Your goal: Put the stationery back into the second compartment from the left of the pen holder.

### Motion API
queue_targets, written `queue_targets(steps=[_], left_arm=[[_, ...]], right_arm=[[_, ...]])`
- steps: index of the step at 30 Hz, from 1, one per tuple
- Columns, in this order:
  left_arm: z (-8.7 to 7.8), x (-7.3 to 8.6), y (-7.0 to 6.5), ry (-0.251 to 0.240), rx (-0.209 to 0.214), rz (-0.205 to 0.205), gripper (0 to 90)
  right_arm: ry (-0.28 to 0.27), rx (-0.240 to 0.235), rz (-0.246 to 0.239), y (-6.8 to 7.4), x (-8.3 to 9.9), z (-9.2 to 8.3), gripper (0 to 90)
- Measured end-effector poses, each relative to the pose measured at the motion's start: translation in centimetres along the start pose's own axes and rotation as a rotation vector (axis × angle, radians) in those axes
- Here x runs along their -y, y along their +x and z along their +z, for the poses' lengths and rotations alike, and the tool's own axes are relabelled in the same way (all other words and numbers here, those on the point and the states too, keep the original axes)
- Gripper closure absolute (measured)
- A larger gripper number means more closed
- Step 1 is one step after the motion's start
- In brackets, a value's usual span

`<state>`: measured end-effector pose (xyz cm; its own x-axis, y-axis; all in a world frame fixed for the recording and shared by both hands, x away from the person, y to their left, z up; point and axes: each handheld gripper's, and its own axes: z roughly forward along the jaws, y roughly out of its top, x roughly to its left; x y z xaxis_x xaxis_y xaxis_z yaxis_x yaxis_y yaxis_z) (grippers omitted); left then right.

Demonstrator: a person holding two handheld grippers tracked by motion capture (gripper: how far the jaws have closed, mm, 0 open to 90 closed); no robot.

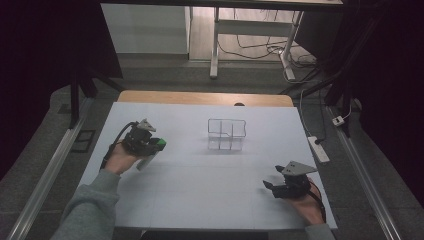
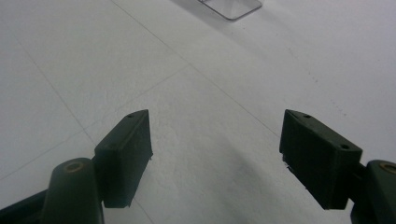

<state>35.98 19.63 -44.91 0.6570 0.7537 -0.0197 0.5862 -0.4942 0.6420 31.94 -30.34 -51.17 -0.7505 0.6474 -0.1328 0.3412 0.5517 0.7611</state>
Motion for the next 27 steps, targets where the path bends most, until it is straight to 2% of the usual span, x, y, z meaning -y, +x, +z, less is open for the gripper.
queue_targets(steps=[5, 14, 17, 27], left_arm=[[-0.43, 0.12, -0.04, -0.036, 0.005, -0.014, 66.7], [-0.44, 0.10, -0.18, -0.082, 0.009, -0.015, 66.7], [-0.45, 0.03, -0.31, -0.112, 0.028, -0.017, 66.7], [-0.23, -0.53, -0.92, -0.193, 0.034, -0.018, 66.7]], right_arm=[[-0.001, 0.001, -0.001, 0.03, -0.01, -0.01, 24.9], [-0.003, 0.003, 0.001, 0.03, 0.01, -0.01, 24.9], [-0.003, 0.001, 0.000, -0.01, 0.03, -0.01, 24.9], [-0.005, 0.003, 0.004, -0.04, 0.09, 0.02, 25.0]])
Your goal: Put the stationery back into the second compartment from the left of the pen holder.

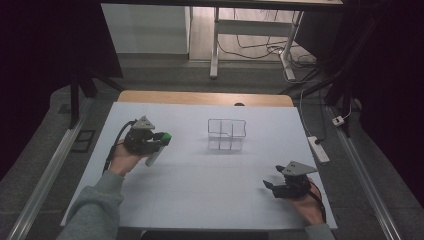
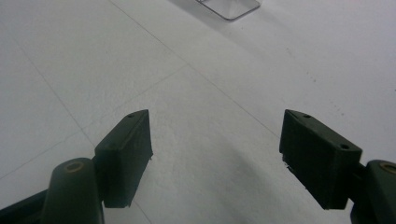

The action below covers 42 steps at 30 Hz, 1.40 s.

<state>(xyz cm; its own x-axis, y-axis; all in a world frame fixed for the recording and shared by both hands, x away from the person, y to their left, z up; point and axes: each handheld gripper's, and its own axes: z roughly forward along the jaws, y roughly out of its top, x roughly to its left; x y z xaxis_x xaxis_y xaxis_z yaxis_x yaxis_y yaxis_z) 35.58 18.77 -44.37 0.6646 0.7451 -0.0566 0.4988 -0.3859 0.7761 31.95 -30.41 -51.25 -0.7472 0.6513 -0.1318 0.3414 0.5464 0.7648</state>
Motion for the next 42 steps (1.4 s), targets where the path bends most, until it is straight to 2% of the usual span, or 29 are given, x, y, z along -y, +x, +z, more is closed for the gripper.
queue_targets(steps=[12, 17, 28, 34, 42], left_arm=[[0.6, -0.7, -0.2, -0.091, 0.030, -0.038, 66.6], [1.0, -1.2, -0.3, -0.108, 0.051, -0.042, 66.6], [1.8, -2.9, -1.0, -0.134, 0.078, -0.020, 66.6], [2.4, -4.0, -1.6, -0.133, 0.087, 0.010, 66.6], [3.3, -5.1, -2.1, -0.131, 0.109, 0.027, 66.6]], right_arm=[[-0.001, 0.004, -0.004, 0.0, 0.0, 0.0, 25.0], [0.000, 0.010, -0.008, 0.0, 0.0, 0.0, 25.0], [-0.006, 0.008, -0.001, 0.0, -0.1, 0.0, 25.2], [-0.008, 0.007, -0.002, 0.0, -0.1, 0.0, 25.2], [-0.009, 0.008, -0.003, 0.0, -0.1, 0.0, 25.2]])
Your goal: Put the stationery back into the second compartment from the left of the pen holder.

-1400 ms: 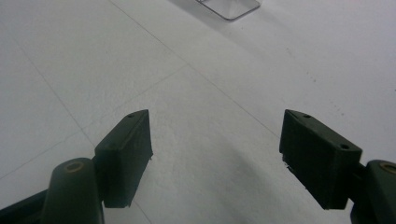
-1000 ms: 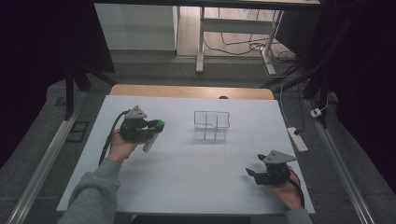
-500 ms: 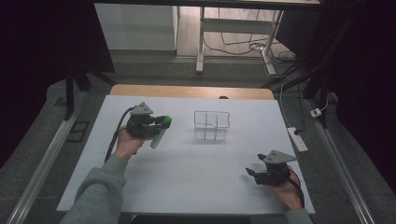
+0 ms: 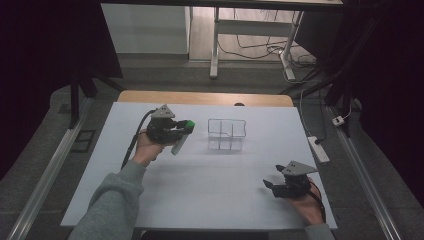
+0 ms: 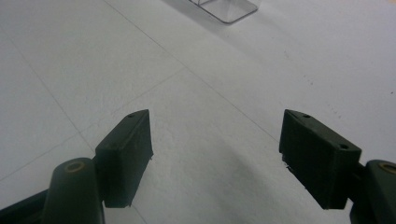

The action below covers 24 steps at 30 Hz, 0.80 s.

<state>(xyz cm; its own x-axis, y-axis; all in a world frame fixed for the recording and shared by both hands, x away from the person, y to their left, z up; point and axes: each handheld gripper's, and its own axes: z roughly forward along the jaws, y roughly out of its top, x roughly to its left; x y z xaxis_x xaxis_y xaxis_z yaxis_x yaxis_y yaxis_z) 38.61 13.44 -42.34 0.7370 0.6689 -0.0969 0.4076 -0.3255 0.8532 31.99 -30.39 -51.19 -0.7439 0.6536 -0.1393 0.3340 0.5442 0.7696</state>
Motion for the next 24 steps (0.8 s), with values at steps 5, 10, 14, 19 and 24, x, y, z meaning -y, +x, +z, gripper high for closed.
queue_targets(steps=[5, 10, 14, 19, 24], left_arm=[[0.6, -0.7, 0.0, 0.002, 0.002, 0.010, 66.6], [1.3, -1.2, 0.0, 0.010, 0.013, 0.014, 66.6], [1.9, -1.8, -0.1, 0.008, 0.016, 0.014, 66.6], [2.3, -2.7, -0.3, -0.004, 0.025, 0.015, 66.6], [2.7, -3.4, -0.6, -0.013, 0.028, 0.019, 66.6]], right_arm=[[-0.003, -0.002, 0.000, -0.1, 0.0, 0.1, 25.3], [-0.004, -0.005, 0.002, -0.1, 0.1, 0.1, 25.3], [-0.006, -0.005, 0.003, -0.1, 0.0, 0.0, 25.3], [-0.007, -0.006, 0.003, 0.0, 0.0, 0.0, 25.3], [-0.009, -0.007, 0.005, -0.1, 0.0, 0.0, 25.3]])
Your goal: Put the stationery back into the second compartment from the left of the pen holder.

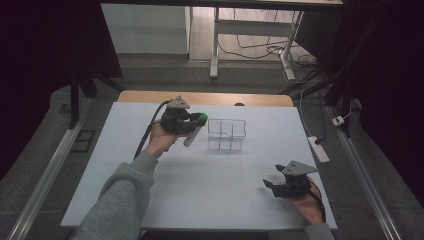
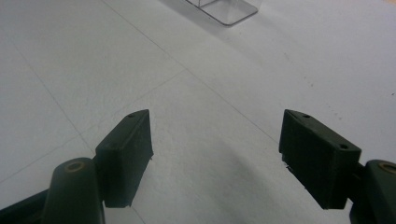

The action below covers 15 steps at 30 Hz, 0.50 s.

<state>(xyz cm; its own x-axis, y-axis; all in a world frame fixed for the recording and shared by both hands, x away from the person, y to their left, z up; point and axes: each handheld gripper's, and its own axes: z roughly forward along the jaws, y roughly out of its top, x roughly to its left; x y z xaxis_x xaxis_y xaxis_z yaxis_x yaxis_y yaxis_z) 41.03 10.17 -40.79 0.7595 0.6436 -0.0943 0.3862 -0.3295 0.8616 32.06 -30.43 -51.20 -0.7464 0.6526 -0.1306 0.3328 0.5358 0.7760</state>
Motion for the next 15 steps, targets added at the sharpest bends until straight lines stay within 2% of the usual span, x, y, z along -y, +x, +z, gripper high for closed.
queue_targets(steps=[15], left_arm=[[2.2, -1.4, -0.5, 0.000, 0.017, 0.023, 66.6]], right_arm=[[-0.002, -0.001, -0.004, -0.1, 0.0, 0.1, 25.5]])
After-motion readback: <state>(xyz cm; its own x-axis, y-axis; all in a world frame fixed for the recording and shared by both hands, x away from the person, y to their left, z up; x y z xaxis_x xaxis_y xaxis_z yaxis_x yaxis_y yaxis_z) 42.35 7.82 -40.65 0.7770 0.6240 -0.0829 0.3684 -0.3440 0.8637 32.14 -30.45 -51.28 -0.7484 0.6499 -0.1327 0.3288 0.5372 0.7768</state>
